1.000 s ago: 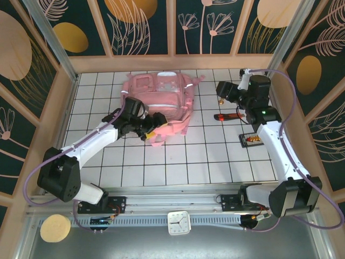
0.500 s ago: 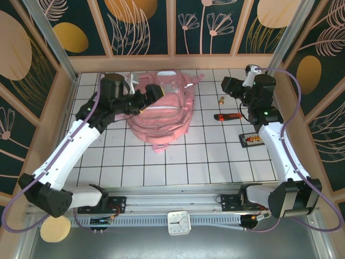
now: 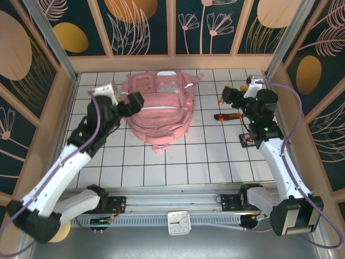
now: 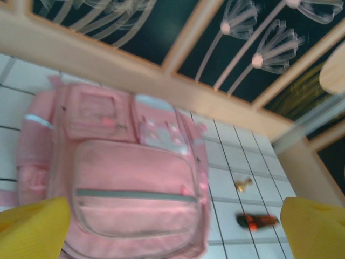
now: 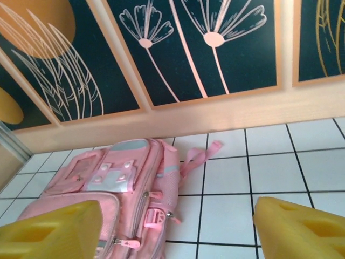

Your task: Pack the student bag

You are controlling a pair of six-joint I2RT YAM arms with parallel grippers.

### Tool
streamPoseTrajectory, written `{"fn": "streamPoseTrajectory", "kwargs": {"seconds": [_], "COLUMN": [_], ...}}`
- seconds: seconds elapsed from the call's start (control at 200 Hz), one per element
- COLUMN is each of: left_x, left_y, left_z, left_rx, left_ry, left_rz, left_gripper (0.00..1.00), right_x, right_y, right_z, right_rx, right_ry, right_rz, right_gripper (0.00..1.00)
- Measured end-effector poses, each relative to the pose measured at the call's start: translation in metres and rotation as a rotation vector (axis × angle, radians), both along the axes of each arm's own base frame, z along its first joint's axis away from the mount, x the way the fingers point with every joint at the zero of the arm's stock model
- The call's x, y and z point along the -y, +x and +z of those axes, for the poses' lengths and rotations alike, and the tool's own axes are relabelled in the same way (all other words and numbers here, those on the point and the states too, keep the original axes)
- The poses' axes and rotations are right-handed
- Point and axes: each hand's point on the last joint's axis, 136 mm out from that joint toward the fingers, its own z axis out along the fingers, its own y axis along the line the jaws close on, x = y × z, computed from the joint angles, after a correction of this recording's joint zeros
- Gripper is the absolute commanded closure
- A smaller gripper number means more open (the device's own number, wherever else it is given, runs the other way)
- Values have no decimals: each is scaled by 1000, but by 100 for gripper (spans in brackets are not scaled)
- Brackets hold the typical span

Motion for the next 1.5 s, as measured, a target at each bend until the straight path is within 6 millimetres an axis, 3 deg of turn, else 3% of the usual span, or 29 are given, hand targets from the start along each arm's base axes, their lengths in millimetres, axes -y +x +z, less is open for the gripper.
{"fn": "streamPoseTrajectory", "kwargs": {"seconds": [0.095,0.185,0.285,0.435,0.655,0.711,0.986,1.306,1.501], "left_x": [-33,-54,-71,-97,-118,-121,-129,-128,-140], "left_y": [-17,-27,-34,-47,-59,-60,-61,-47,-31], "left_z": [-18,-21,-26,-49,-68,-69,-76,-105,-120], "left_rx": [59,101,123,124,139,139,138,108,94], "left_ry": [-16,-12,17,83,190,213,309,395,423], "left_rz": [126,213,279,382,455,465,497,511,554], "left_gripper": [1,1,1,1,1,1,1,1,1], "right_x": [7,18,37,60,60,60,62,70,74], "right_y": [-3,-5,-6,-2,28,34,47,17,6], "right_z": [-14,-38,-81,-144,-181,-190,-202,-218,-219], "right_rx": [-2,-18,-71,-177,-178,-179,-137,-72,-15], "right_ry": [-43,-103,-149,-176,-201,-202,-213,-201,-184], "right_rz": [-32,-76,-129,-192,-184,-181,-183,-209,-217], "right_gripper": [12,11,11,11,11,4,1,1,1]}}
